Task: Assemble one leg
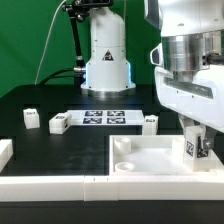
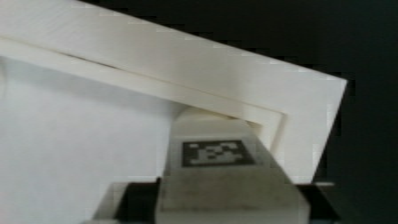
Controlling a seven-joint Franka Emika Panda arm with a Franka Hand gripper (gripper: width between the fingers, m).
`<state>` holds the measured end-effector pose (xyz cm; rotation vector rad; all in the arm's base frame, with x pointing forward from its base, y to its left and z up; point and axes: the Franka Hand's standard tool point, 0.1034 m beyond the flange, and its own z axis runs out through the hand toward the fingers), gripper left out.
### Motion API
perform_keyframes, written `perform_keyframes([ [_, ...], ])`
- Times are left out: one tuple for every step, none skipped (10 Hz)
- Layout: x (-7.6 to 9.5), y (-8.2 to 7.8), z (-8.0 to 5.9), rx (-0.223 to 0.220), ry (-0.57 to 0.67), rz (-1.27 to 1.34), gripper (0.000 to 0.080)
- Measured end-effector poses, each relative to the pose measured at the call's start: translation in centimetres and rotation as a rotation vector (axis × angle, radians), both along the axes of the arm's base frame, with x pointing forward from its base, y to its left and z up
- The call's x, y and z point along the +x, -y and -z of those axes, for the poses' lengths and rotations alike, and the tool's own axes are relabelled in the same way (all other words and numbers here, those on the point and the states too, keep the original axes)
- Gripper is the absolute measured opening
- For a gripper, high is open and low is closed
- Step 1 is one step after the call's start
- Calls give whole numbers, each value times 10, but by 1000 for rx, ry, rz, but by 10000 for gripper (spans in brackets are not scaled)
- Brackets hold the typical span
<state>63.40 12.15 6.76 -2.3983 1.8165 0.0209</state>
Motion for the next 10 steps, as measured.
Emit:
perform_keyframes([
  [0, 0, 1, -1, 4, -15, 337],
  [3, 2, 2, -11, 32, -105, 527],
  [3, 3, 2, -13, 33, -130, 611],
  [2, 1, 3, -20, 38, -206, 611],
  [1, -1, 3, -30, 52, -335, 643],
  [1, -4, 2, -33, 58, -411, 648],
  [1, -6, 2, -45, 70, -551, 648],
  [1, -8, 1, -54, 71, -672, 649],
  [2, -10, 1, -55, 66, -753, 649],
  [3, -10, 0, -79, 68, -898, 649],
])
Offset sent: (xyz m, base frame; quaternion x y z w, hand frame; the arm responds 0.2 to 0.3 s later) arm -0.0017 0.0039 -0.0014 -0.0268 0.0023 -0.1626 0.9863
